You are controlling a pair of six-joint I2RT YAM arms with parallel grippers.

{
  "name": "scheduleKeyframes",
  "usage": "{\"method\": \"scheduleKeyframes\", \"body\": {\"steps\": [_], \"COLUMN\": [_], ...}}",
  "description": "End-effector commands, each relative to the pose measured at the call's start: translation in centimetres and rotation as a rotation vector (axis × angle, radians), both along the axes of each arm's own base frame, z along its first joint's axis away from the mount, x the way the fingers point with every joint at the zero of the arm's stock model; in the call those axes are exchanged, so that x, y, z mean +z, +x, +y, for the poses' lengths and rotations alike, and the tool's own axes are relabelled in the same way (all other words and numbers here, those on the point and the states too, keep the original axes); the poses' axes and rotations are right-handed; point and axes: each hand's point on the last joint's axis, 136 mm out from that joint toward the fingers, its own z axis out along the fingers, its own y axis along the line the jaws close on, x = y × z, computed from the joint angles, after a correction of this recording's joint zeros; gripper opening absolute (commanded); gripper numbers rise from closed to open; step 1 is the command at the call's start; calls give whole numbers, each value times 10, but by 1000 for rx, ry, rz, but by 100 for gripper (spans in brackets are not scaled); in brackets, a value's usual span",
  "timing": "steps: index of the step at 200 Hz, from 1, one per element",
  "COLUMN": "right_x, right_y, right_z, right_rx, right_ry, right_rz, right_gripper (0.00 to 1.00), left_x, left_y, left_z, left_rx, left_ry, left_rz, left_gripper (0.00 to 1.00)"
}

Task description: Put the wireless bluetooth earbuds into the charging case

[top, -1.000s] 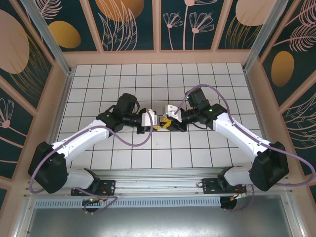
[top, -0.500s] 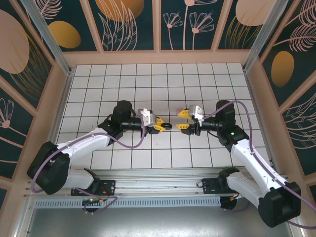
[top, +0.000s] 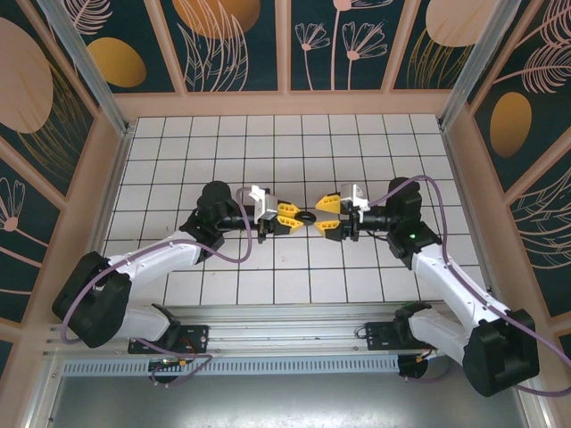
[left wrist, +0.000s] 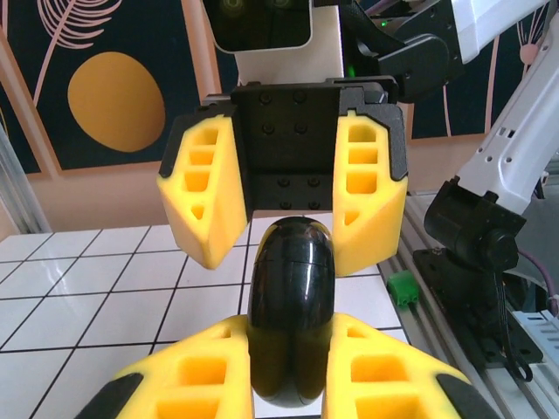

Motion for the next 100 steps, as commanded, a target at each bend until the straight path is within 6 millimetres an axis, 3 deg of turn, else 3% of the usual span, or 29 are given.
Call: {"method": "scheduleKeyframes", "body": {"steps": [1,63,100], "right_x": [18,16,6], "right_y": [-6,-8,-2], "right_z": [8,14,10], "right_rx": [63,95,47], "right_ry": [36,21,-105], "right_rz": [-49,-56,-82], "right_gripper": [46,11,10], "left_x": [12,15,-4], "left_y": [-4,0,9], "left_z": [-1,-2,0], "left_rx": [-30,-13,42], "left_ry": [-41,-47,84], "left_rz": [-18,5,-52], "left_gripper": [11,12,35]}}
